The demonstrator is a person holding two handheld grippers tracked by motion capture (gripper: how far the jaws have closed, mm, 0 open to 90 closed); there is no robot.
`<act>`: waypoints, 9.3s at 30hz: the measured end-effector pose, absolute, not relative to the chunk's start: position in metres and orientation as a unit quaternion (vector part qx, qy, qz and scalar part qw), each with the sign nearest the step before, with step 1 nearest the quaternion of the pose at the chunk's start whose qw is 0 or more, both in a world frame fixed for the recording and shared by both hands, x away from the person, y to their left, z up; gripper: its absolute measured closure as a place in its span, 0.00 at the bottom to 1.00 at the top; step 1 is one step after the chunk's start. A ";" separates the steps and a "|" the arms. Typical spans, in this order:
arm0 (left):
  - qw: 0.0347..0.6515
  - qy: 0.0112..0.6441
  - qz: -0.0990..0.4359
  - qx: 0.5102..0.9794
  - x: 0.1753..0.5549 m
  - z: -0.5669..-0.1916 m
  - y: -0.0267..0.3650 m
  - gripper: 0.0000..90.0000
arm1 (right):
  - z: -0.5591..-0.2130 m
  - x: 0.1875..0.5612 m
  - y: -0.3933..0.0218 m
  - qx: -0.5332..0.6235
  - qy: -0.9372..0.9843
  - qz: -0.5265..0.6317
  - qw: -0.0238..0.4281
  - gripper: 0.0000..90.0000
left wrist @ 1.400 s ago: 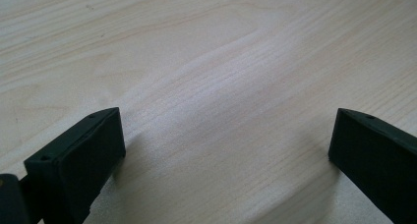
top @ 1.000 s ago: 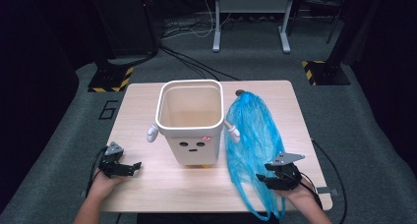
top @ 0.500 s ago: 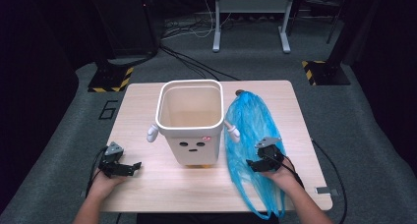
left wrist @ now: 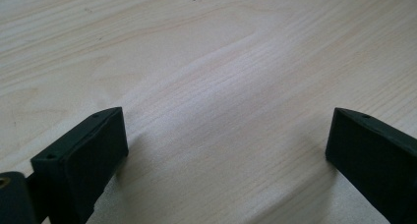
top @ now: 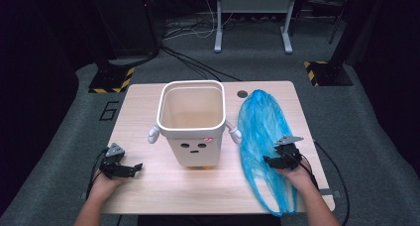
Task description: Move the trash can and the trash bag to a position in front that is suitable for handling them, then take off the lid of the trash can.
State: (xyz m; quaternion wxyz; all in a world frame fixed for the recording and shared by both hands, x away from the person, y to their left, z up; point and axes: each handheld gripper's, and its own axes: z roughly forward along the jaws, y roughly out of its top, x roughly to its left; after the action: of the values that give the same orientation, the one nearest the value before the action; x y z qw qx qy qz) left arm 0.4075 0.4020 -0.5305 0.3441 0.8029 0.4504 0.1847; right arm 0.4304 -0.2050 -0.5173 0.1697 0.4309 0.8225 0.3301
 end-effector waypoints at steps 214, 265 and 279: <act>0.511 0.143 0.072 0.845 0.349 -0.244 0.272 0.52 | -0.251 0.385 -0.153 0.219 0.839 0.471 0.161 0.53; 0.438 0.044 0.013 0.898 0.361 -0.251 0.190 0.73 | -0.243 0.472 -0.084 0.193 0.876 0.425 0.124 0.65; 0.424 0.025 0.021 0.905 0.359 -0.252 0.190 0.89 | -0.248 0.482 -0.076 0.206 0.877 0.419 0.113 0.84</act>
State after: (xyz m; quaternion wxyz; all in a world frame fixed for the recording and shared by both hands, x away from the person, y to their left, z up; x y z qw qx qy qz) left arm 0.3586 0.1900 -0.2524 0.4236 0.9053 0.0248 0.0206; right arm 0.4821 -0.0757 -0.2477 0.1132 0.2062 0.8770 0.4189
